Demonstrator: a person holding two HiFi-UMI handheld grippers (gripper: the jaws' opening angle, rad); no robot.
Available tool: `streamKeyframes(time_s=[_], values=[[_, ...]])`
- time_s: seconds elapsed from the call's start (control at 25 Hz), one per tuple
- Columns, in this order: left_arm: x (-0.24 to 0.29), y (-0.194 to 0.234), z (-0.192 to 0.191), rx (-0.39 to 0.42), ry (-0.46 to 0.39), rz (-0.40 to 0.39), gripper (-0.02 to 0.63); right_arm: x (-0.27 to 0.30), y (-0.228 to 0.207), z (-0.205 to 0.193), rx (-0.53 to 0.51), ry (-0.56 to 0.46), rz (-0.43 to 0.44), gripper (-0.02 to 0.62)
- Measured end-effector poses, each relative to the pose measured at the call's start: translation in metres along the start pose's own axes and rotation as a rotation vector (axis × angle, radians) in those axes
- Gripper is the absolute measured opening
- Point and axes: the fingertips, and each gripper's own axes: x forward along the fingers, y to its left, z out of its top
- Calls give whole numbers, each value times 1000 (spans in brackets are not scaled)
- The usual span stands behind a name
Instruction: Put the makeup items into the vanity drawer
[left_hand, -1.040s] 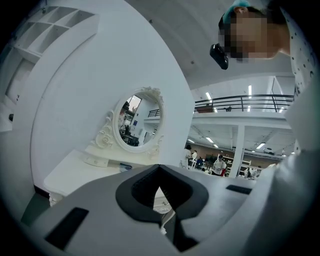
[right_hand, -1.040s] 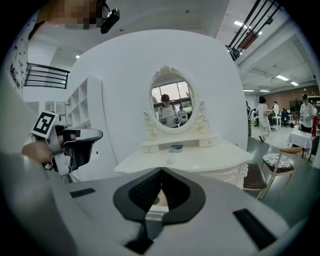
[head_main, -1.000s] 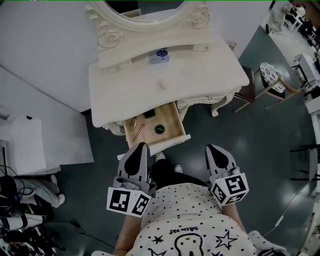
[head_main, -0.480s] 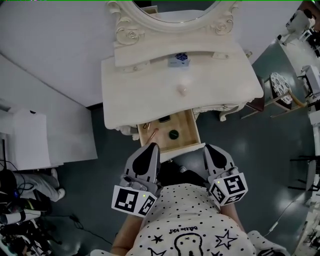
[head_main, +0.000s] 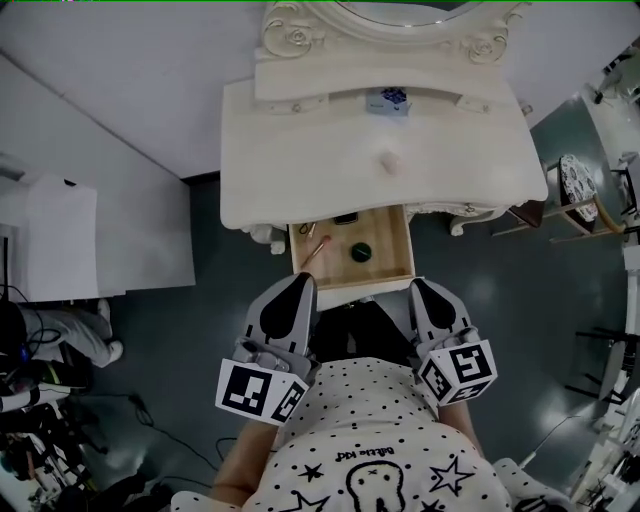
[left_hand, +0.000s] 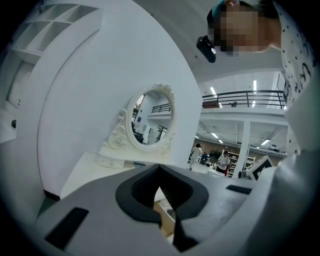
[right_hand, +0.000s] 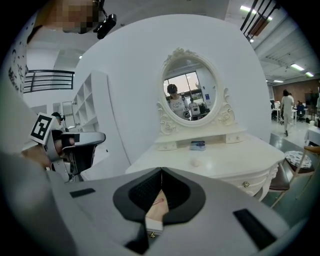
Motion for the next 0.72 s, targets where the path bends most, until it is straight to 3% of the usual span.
streamKeyframes(time_s=[0.72], values=[[9, -36, -7, -22, -90, 203, -4, 11, -42, 20, -97, 1, 178, 9]])
